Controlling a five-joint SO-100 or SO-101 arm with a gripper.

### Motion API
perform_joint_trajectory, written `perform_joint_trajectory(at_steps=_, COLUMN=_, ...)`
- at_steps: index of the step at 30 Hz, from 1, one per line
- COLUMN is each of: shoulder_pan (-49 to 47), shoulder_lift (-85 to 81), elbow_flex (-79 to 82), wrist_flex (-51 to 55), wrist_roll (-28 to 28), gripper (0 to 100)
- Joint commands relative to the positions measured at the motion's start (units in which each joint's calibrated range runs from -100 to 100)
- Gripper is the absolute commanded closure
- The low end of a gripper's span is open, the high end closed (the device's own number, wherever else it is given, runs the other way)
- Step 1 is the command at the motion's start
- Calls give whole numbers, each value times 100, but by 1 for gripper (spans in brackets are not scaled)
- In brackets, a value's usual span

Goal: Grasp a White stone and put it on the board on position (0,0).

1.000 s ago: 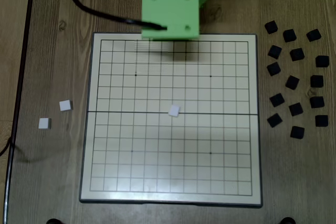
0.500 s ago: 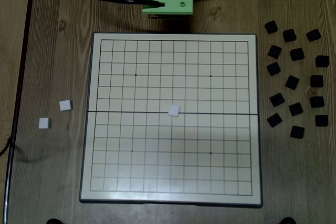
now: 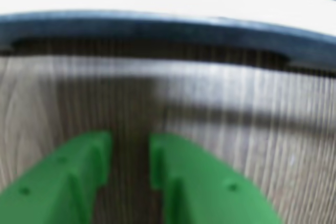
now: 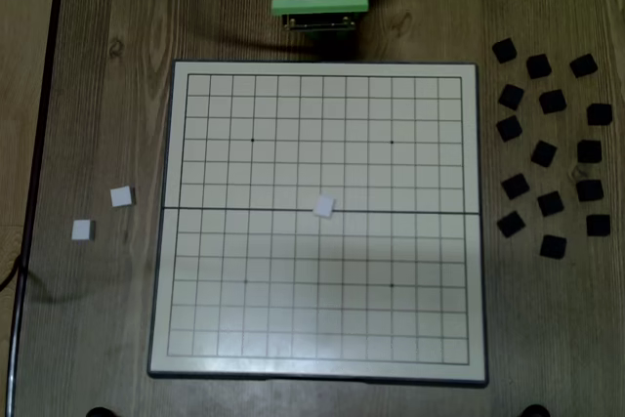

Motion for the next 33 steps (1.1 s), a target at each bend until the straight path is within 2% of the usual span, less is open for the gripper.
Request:
perform_joint_trajectory(at_steps=1, shoulder_pan=96, shoulder_lift=-45, elbow_flex=71, wrist_flex=487, wrist_roll=112, gripper=94)
perform_joint_trajectory(at_steps=8, shoulder_pan=197, shoulder_lift=-231, elbow_flex=71, wrist_flex=958, wrist_roll=269, gripper=94)
perform_joint_trajectory(at_steps=15, shoulder_pan=187, shoulder_lift=-384, elbow_flex=71, wrist_flex=1008, wrist_roll=366, gripper=93)
perform_joint_trajectory(at_steps=22, shoulder_pan=306, shoulder_lift=-545, elbow_flex=71, wrist_flex=1107, wrist_roll=210, gripper=93)
perform_joint_trajectory(at_steps=33, shoulder_pan=342, shoulder_lift=-604, elbow_flex=71, wrist_flex=1107, wrist_roll=400, gripper=93)
